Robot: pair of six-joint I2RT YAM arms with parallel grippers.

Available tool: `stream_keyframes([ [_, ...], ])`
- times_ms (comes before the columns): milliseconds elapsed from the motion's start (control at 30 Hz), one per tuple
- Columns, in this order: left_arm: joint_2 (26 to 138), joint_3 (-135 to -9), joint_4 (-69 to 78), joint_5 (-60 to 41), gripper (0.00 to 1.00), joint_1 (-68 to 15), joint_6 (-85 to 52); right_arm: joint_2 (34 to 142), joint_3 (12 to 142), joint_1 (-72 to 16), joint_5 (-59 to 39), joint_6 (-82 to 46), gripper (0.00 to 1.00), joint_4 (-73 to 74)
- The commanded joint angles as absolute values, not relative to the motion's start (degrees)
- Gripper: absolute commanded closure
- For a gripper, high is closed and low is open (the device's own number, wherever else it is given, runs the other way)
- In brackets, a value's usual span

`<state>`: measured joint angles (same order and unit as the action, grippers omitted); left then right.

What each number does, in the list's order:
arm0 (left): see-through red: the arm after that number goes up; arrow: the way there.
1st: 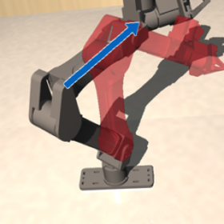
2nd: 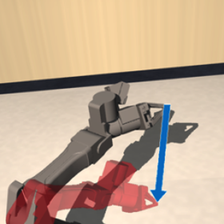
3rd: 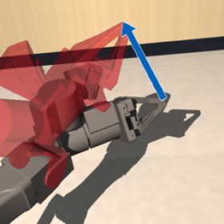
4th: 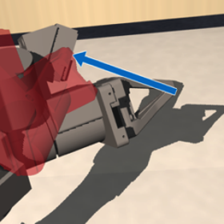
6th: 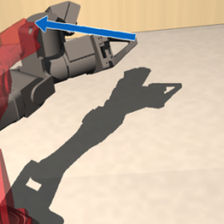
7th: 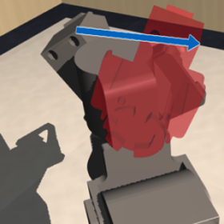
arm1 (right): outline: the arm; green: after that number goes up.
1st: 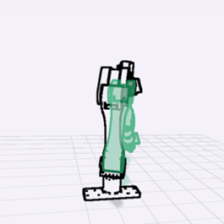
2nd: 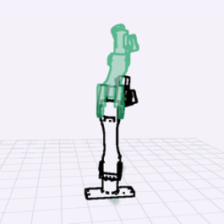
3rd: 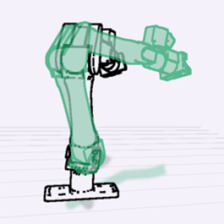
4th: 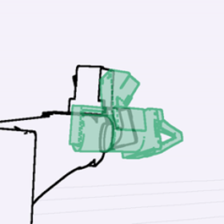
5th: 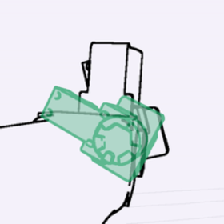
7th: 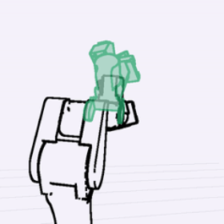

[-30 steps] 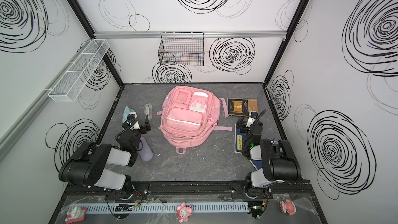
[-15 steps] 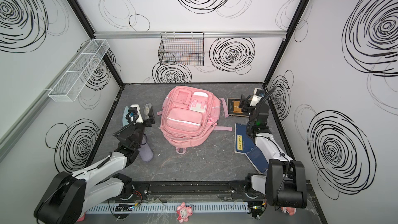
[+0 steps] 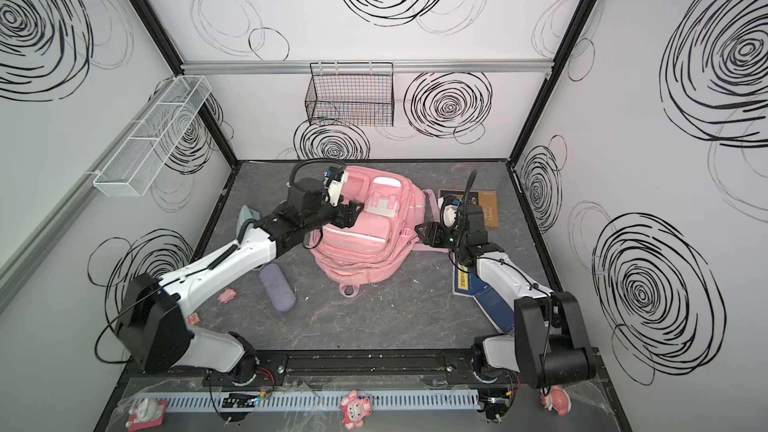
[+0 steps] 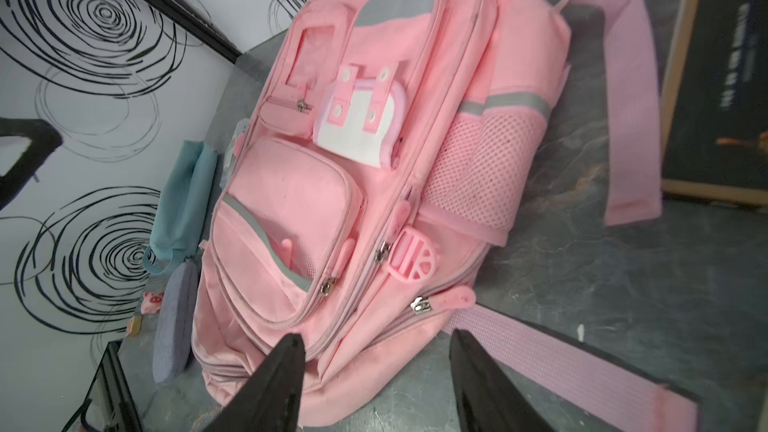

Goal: Pack the student bag
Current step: 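Reach both grippers to the pink backpack's front zipper pulls and grasp them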

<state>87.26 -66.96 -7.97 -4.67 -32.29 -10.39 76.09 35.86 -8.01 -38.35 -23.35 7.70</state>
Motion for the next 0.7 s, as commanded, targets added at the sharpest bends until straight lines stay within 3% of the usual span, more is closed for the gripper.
stream_keyframes([
  [0,93.7,-73.6,-19.8,-7.8,0.25,-33.9,-7.0,78.7,34.9,-8.1,-39.3,-26.1,0.44,10.6],
  [333,104.9,-79.6,-25.3,3.2,0.24,-40.6,-0.8,90.4,36.5,-7.2,-41.3,-25.5,0.53,16.2],
  [667,112.5,-84.8,-28.9,7.3,0.21,-42.2,-0.9,99.4,39.1,-5.5,-49.7,-23.6,0.47,20.4],
])
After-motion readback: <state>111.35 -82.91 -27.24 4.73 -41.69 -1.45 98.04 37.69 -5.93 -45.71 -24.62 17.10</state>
